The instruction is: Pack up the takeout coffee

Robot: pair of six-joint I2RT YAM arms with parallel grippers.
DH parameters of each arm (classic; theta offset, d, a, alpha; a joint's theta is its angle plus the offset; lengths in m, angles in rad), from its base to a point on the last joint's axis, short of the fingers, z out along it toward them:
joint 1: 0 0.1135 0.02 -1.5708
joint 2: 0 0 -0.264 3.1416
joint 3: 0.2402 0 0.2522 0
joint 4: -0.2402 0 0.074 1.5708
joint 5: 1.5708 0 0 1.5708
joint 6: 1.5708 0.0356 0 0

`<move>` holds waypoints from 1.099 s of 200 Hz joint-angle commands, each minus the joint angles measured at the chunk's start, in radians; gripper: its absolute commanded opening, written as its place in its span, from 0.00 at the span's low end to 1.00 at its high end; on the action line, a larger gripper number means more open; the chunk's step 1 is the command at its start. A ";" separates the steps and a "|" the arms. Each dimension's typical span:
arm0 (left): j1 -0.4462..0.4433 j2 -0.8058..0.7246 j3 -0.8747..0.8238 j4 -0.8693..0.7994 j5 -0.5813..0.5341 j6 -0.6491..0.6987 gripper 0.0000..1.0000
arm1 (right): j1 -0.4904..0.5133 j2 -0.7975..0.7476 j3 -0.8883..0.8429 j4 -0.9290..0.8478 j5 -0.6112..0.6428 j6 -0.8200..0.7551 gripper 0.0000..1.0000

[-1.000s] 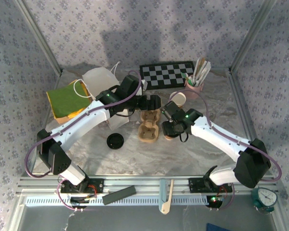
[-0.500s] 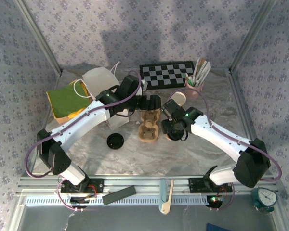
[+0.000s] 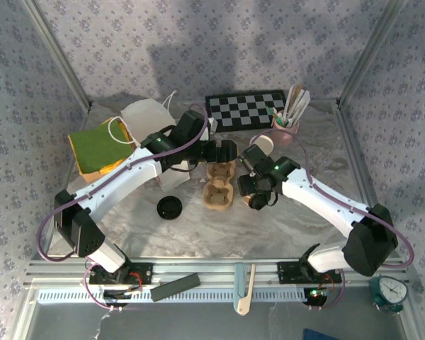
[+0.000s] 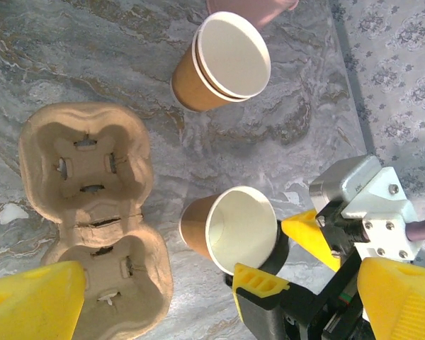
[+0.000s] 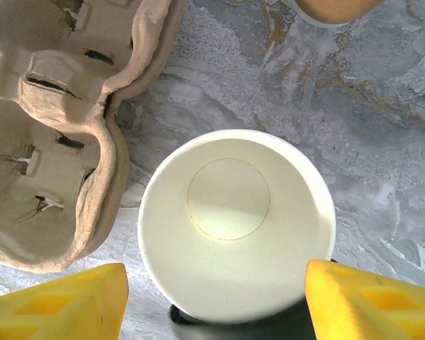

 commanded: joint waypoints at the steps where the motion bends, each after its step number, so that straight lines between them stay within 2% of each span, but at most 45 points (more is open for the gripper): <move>1: 0.007 0.006 0.006 0.008 0.014 0.003 0.98 | -0.008 0.008 -0.021 0.008 -0.022 -0.004 0.68; 59: 0.006 0.009 0.008 0.006 0.017 0.006 0.98 | -0.015 -0.040 -0.025 -0.009 0.004 0.018 0.69; 110: 0.006 0.006 0.009 0.011 0.013 0.014 1.00 | -0.107 -0.170 -0.115 -0.054 -0.060 0.075 0.68; 138: 0.006 0.000 0.013 0.008 -0.006 0.020 1.00 | -0.122 -0.260 -0.192 -0.103 -0.058 0.103 0.62; 164: 0.006 -0.004 0.015 0.009 -0.015 0.023 1.00 | -0.096 -0.329 -0.259 -0.128 -0.081 0.151 0.50; 185: 0.007 -0.005 0.015 0.012 -0.013 0.025 1.00 | -0.055 -0.353 -0.304 -0.176 -0.047 0.236 0.49; 220: 0.007 -0.015 0.013 0.013 -0.007 0.026 1.00 | -0.077 -0.349 -0.337 -0.242 -0.043 0.354 0.41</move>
